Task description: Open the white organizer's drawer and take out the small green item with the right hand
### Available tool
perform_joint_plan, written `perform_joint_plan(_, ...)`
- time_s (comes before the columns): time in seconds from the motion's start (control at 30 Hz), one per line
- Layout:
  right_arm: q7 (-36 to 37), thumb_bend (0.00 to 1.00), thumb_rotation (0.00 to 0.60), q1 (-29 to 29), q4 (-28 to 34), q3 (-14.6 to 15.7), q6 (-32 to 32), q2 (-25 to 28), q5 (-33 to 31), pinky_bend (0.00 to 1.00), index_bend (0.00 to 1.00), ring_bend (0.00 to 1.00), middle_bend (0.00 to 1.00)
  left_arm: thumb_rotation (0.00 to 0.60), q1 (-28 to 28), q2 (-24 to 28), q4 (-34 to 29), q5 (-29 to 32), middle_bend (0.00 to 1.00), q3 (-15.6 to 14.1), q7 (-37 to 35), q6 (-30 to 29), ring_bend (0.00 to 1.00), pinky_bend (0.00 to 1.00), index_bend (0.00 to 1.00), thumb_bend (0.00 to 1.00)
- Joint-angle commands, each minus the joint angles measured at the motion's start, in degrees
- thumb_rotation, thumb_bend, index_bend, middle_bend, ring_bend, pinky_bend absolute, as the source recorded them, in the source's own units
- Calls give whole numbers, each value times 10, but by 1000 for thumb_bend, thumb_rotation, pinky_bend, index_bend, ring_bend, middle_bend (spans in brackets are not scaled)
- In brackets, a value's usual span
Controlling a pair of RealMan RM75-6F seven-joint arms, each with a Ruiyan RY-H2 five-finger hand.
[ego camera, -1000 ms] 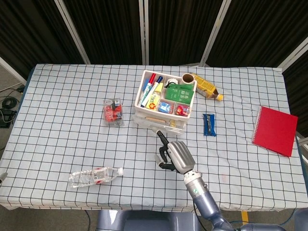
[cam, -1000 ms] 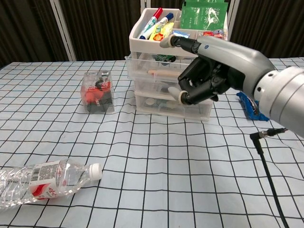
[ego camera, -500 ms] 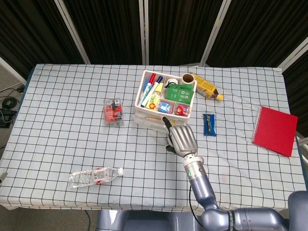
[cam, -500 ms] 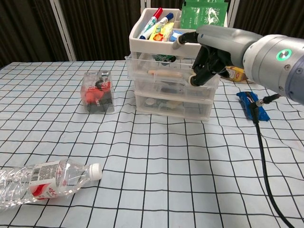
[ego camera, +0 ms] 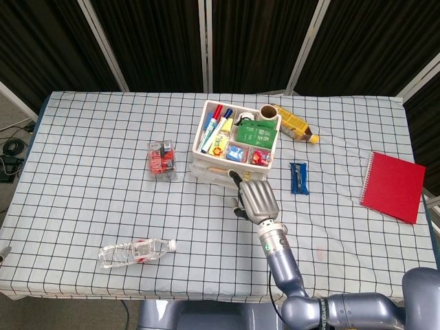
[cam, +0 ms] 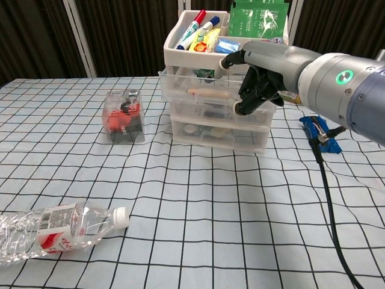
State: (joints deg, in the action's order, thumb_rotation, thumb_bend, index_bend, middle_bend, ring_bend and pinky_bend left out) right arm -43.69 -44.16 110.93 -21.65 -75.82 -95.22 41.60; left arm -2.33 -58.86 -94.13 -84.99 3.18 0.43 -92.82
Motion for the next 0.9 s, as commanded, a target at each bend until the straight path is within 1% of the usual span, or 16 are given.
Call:
perform_joint_plan(0.03,6,422,600,-3,-3,0,0,0,-4,824,243,936,885,600,0,0,0,0,0,0,0,1,0,0,0,0)
perform_joint_plan(0.27,17,427,600,-8,-2,0,-1,4,-9,824,244,936,890,600,0,0,0,0,0,0,0,1,0,0,0,0)
perform_joint_plan(0.37,20,431,600,-10,-1,1,-4,4,-8,824,260,937,897,600,0,0,0,0,0,0,0,1,0,0,0,0)
perform_joint_plan(0.4,22,434,600,-10,-1,1,-4,4,-6,824,282,939,901,600,0,0,-1,0,0,0,1,1,0,0,0,0)
perform_joint_plan(0.43,24,437,600,-11,-1,2,-5,4,-4,825,325,943,905,600,0,0,-1,0,0,0,1,1,0,0,0,0)
perform_joint_plan(0.57,32,452,600,-11,-2,6,-13,4,8,827,538,954,918,600,0,0,-1,1,0,0,0,1,0,0,0,0)
perform_joint_plan(0.63,36,458,600,-11,0,6,-15,4,9,827,594,955,922,600,0,0,-1,1,0,0,0,1,0,0,0,0)
perform_joint_plan(0.77,42,462,600,-11,2,7,-17,5,15,827,658,957,925,600,0,0,-2,2,0,1,0,0,0,0,0,0)
perform_joint_plan(0.9,44,463,600,-12,7,9,-20,6,18,828,679,958,925,600,0,0,-2,2,0,1,1,1,0,0,0,0)
